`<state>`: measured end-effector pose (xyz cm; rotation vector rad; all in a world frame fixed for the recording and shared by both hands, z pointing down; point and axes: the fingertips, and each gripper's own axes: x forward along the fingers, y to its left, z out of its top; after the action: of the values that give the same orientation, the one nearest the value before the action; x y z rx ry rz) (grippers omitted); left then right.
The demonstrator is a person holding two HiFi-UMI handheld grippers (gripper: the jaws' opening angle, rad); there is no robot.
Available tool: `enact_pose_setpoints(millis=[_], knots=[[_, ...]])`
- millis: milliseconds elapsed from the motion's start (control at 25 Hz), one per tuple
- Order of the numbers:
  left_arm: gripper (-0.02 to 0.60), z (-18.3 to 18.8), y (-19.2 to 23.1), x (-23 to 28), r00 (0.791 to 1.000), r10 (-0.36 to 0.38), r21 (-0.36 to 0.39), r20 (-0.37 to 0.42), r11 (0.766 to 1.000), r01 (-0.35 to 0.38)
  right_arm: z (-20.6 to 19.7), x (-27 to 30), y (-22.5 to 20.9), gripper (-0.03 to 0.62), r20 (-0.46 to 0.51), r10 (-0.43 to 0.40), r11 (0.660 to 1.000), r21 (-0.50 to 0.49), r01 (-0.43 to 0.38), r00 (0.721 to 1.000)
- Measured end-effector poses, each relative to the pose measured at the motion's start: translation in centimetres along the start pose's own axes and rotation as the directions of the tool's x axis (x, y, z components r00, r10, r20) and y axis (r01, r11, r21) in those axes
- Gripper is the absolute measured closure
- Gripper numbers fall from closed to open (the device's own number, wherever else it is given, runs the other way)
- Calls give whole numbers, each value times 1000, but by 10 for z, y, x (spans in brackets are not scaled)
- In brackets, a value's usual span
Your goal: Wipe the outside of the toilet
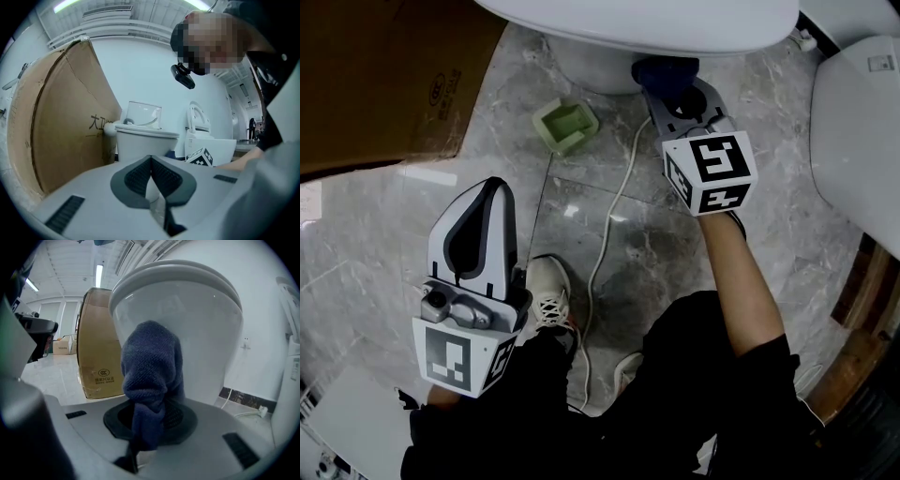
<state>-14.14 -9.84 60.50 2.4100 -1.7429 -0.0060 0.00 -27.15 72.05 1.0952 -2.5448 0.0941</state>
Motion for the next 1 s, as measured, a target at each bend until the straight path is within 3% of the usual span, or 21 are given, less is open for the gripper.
enact_pose_setpoints(millis=[400, 640, 1000], knots=[[583, -6, 6, 4, 1000, -6, -8, -17, 1000, 6, -46, 21, -6, 531, -84, -3, 1000, 12, 4, 996], [583, -8, 10, 7, 1000, -7, -16, -24, 1000, 7, -77, 35, -9, 530, -143, 7, 996, 91, 7, 990], [583, -12, 14, 11, 999, -18, -27, -27, 999, 17, -119, 52, -10, 530, -231, 31, 992, 127, -1, 973]])
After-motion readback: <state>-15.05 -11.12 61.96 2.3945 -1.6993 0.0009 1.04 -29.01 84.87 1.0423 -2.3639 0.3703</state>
